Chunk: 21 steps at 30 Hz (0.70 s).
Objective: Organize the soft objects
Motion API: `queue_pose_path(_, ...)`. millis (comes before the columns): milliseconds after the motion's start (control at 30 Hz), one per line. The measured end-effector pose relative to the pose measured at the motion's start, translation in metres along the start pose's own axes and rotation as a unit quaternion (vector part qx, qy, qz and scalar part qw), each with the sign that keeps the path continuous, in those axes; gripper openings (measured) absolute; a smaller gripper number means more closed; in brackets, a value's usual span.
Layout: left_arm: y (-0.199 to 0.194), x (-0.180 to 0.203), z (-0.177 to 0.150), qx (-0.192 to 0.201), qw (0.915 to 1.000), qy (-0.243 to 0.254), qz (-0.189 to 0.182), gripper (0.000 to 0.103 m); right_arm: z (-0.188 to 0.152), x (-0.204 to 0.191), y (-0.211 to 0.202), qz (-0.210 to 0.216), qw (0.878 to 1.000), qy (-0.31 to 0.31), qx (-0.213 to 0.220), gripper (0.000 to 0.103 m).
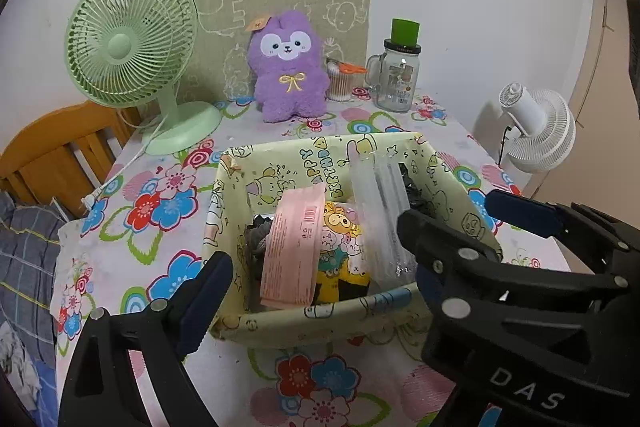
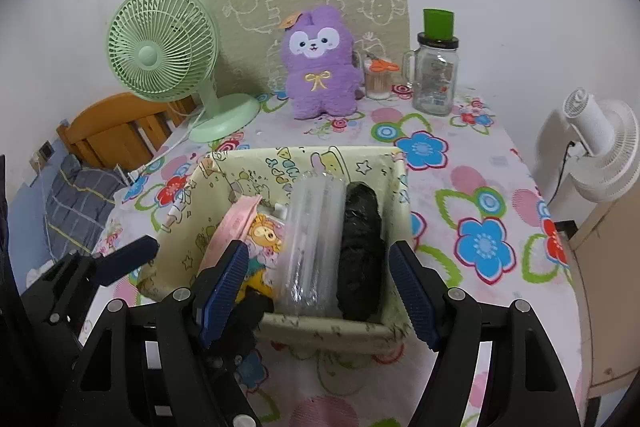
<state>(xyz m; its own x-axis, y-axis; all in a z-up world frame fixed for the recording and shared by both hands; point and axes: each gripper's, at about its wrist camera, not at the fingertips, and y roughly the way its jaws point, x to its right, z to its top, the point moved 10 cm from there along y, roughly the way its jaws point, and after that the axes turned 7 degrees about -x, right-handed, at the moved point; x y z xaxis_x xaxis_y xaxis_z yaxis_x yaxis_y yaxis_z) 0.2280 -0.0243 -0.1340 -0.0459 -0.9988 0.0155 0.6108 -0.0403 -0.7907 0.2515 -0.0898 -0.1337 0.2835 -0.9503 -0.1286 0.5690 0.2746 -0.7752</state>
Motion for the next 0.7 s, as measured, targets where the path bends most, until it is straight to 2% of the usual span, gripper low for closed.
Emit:
queue_pose_path(167,-0.014,0.002,-0.004,0.013,0.9999,0.006,0.007,0.098,-0.005,0.003,-0.015,-0.007,1.000,0.002,0.015,0.082)
queue_pose_path(700,-0.053,0.008,-0.022,0.034,0.9993,0.010,0.013,0.103,-0.025,0.005,-0.058,-0.023,0.999,0.008,0.044,0.086)
